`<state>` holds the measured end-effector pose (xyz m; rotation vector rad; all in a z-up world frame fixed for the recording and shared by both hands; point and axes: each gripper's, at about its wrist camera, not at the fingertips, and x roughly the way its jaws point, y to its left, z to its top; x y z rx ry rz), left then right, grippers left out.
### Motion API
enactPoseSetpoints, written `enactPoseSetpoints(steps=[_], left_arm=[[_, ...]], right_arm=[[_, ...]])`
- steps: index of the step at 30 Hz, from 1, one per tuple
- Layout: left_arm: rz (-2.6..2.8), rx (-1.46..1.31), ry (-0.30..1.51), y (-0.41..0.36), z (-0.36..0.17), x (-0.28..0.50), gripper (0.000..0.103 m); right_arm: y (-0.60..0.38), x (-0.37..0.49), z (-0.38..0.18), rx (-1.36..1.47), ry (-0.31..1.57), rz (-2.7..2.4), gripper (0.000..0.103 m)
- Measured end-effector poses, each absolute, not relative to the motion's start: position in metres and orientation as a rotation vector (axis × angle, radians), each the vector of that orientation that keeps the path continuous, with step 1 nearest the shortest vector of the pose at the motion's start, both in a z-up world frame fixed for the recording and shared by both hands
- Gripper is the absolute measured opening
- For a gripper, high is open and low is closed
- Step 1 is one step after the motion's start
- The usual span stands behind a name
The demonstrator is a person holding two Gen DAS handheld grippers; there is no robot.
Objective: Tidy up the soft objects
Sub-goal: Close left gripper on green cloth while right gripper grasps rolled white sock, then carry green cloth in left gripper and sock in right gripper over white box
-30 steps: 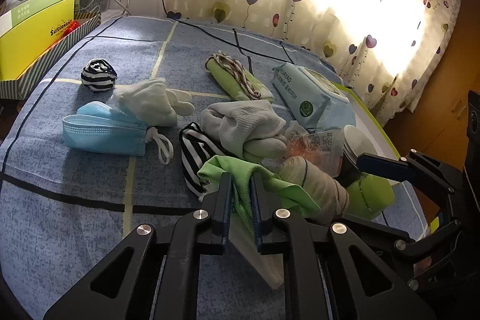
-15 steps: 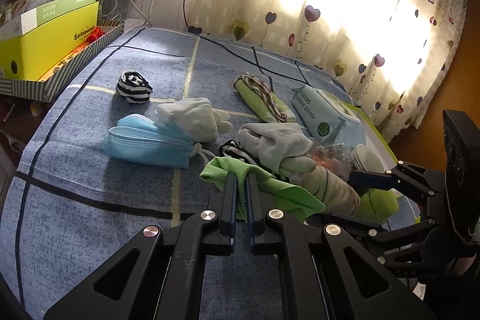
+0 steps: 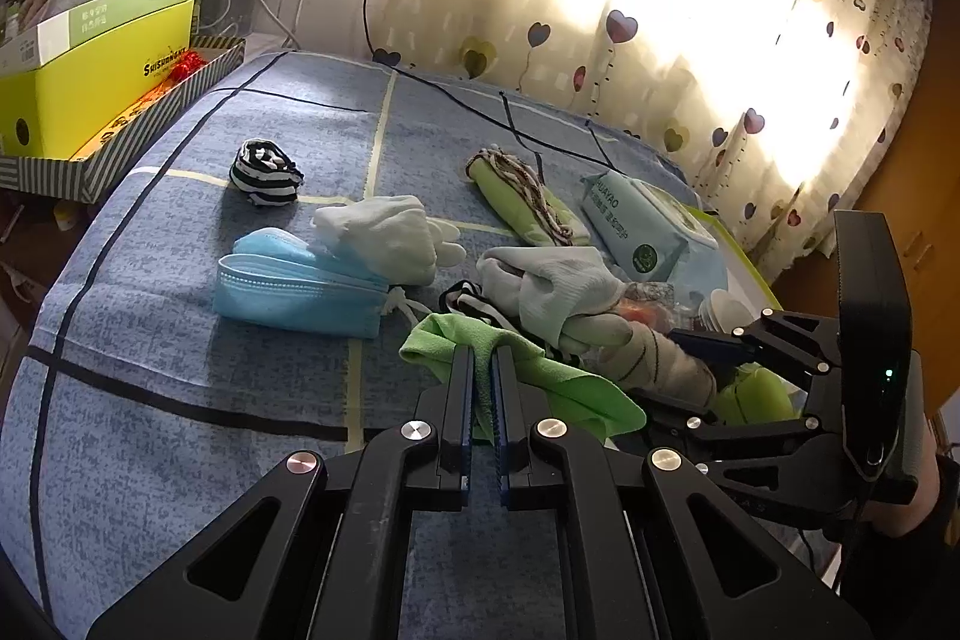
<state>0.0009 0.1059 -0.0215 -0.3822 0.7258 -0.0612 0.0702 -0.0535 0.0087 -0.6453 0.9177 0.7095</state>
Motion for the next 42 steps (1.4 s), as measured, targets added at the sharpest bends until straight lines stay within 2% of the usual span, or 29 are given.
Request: enactPoseSetpoints(steps=[17, 42], left_arm=[[-0.025, -0.278, 0.66, 0.068, 0.019, -0.009, 0.006], [-0.113, -0.127, 0.628, -0.007, 0.064, 0.032, 0.006]], right_arm=[[-0.104, 0.042, 0.075, -0.338, 0.764, 0.799, 0.045], [-0.199, 0.067, 0.102, -0.155, 0.691, 0.677, 0.045]])
